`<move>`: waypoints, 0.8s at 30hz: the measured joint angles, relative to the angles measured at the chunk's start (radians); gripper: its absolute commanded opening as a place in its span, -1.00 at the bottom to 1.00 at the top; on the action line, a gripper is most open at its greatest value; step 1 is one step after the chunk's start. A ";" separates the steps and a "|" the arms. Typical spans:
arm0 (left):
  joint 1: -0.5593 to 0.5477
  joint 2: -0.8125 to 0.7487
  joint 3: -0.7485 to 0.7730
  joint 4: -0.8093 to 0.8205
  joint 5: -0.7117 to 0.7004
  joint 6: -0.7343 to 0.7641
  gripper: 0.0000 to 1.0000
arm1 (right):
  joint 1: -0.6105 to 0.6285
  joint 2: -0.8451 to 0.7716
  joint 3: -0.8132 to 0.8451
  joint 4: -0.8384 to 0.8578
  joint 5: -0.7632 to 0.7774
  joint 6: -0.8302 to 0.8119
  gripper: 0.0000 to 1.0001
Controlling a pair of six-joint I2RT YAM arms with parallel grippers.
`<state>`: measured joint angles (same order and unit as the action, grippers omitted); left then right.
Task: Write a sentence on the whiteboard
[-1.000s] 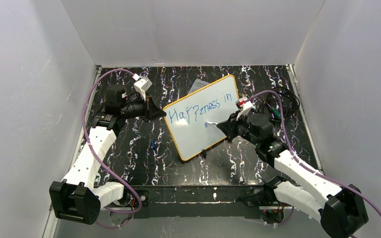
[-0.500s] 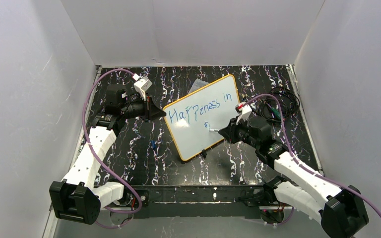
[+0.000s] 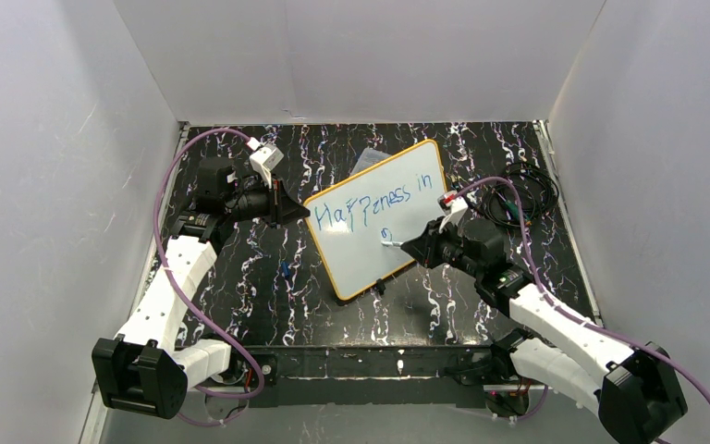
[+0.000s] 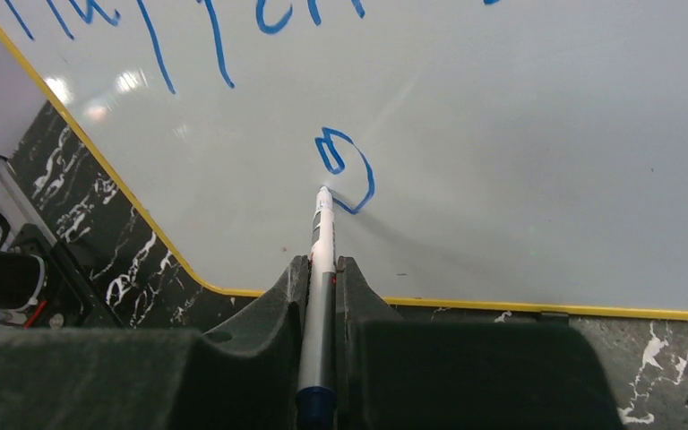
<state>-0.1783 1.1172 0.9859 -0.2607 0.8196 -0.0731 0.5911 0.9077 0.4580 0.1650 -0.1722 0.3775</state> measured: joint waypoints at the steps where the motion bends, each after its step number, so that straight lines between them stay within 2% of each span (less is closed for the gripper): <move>1: 0.000 0.000 0.000 0.000 0.001 0.000 -1.00 | 0.000 0.000 -0.004 0.020 -0.004 0.014 -0.97; 11: 0.000 -0.001 0.000 0.000 0.004 -0.003 -1.00 | 0.000 -0.111 -0.012 0.085 0.040 0.037 -0.97; 24: 0.000 -0.006 -0.010 0.014 0.004 -0.006 -1.00 | -0.002 -0.163 0.019 -0.092 0.085 -0.074 -0.97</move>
<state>-0.1787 1.1114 0.9760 -0.2462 0.8238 -0.0788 0.5888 0.7452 0.4767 0.0727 -0.0868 0.3035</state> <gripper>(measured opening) 0.066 0.186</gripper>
